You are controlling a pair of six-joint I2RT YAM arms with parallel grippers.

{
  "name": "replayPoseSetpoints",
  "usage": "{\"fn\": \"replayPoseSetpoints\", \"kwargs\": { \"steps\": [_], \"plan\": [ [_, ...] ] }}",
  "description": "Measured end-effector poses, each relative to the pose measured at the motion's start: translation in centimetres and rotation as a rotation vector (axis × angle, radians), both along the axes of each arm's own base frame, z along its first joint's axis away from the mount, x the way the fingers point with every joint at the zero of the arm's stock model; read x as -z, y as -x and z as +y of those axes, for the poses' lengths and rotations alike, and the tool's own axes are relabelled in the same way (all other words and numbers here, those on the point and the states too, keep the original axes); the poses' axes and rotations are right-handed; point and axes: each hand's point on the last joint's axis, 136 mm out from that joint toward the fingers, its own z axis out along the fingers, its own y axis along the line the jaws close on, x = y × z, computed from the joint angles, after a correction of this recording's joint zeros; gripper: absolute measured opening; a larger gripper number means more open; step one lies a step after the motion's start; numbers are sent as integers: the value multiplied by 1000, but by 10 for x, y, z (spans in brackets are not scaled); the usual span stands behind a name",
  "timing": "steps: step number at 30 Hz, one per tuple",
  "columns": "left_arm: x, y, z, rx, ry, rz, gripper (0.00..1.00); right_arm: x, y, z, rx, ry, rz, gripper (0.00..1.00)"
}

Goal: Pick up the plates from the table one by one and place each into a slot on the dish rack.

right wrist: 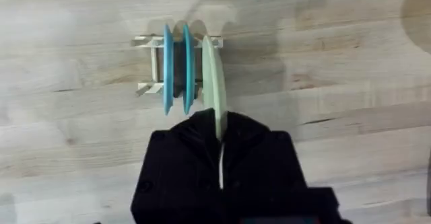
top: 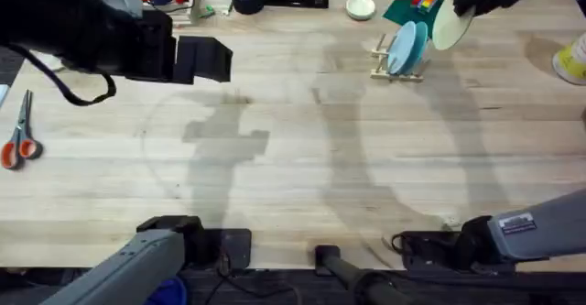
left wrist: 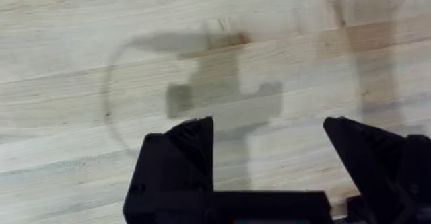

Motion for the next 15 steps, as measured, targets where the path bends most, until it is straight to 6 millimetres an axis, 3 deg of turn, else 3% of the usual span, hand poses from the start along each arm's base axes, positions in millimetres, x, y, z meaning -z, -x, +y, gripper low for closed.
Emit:
{"fn": "replayPoseSetpoints", "kwargs": {
  "steps": [8,15],
  "plan": [
    [0,1,0,0,0,4,995,1,-1,0,0,0,1,31],
    [0,1,0,0,0,4,993,17,-6,0,0,2,42,31]
  ]
}}
